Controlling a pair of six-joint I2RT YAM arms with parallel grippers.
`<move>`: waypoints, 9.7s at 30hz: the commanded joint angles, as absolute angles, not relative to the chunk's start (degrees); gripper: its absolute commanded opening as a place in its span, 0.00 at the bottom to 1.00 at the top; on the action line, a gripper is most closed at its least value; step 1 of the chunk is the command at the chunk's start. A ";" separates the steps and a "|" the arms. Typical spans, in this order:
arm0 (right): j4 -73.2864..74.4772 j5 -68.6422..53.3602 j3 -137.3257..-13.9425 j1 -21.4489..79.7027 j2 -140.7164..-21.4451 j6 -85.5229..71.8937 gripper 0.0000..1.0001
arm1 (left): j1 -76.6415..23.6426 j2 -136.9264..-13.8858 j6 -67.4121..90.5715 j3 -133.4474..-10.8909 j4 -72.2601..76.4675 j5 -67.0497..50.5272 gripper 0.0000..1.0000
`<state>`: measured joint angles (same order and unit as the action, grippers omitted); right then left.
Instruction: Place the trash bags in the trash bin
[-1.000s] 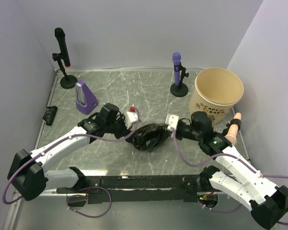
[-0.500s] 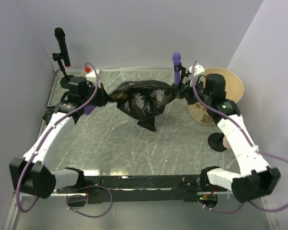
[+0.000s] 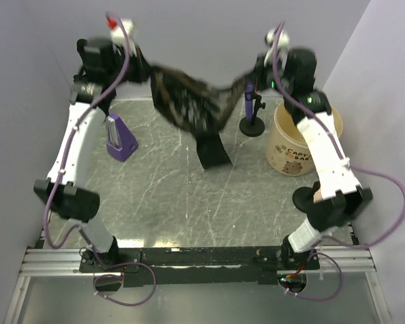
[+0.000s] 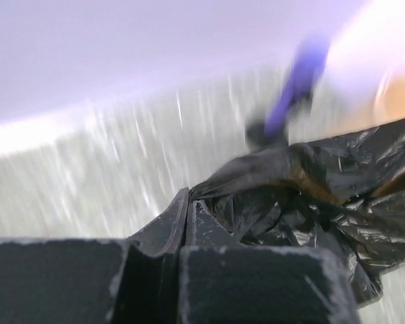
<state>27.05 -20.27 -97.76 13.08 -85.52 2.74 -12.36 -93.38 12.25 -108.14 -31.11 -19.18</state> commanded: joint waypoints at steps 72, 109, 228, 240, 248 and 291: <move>44.12 -1.23 -80.42 6.24 -78.74 18.63 0.59 | -9.67 -81.21 35.07 -98.61 3.96 -23.47 0.01; 49.67 -30.51 -94.22 37.53 -77.28 21.10 0.53 | -16.16 -89.82 42.90 -128.14 9.67 -16.88 0.01; 39.02 -38.93 -79.62 -1.84 -71.96 0.09 0.00 | -26.46 -105.53 9.76 -111.59 -35.58 -4.22 0.01; 39.81 -39.37 -72.34 -2.81 -76.73 -2.55 0.00 | -18.90 -107.50 12.22 -104.87 -45.35 -21.26 0.01; 45.17 -40.96 -72.67 -2.81 -73.22 1.21 0.26 | -14.16 -100.47 7.49 -96.59 -48.07 -37.16 0.01; 55.73 -52.82 -90.09 3.52 -79.73 44.39 0.00 | -20.13 -99.50 -50.54 -110.39 -70.66 -42.80 0.01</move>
